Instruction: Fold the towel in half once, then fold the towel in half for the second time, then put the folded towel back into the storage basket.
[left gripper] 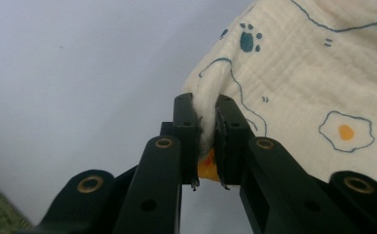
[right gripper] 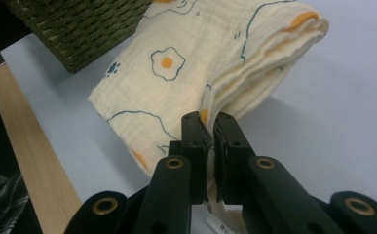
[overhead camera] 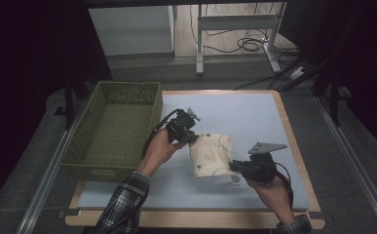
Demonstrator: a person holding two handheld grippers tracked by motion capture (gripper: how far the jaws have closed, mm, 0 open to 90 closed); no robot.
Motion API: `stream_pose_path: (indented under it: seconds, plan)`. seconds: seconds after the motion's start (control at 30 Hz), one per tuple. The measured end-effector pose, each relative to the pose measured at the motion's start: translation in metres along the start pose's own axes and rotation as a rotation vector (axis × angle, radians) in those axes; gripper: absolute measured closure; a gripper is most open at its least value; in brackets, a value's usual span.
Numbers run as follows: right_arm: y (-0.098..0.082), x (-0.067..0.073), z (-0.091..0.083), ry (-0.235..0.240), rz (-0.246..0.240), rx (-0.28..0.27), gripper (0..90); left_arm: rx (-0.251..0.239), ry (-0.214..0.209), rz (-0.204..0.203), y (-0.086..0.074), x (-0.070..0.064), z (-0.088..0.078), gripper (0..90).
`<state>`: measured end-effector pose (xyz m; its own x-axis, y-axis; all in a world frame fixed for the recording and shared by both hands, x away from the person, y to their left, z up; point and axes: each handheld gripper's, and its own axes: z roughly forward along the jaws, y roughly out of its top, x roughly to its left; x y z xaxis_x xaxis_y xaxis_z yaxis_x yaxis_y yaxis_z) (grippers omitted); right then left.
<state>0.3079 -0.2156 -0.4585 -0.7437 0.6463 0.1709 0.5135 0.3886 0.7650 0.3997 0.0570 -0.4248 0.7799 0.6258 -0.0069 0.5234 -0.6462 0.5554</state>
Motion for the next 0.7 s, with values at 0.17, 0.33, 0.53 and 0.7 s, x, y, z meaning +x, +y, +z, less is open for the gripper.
stream_pose_path:
  seconds: [0.17,0.33,0.53,0.7]
  plan:
    - [0.007,0.006,0.005,0.012,-0.012,-0.003,84.3,0.01,0.019,-0.001,-0.005,0.004,-0.009,81.7]
    - [0.015,0.012,0.011,0.028,-0.026,-0.001,84.3,0.017,0.032,-0.003,-0.01,0.01,-0.018,81.7]
    - [0.025,0.021,0.018,0.047,-0.041,0.004,84.3,0.026,0.048,-0.006,-0.016,0.016,-0.028,81.7]
    - [0.03,0.025,0.021,0.057,-0.051,0.006,84.3,0.027,0.06,-0.01,-0.019,0.02,-0.034,81.7]
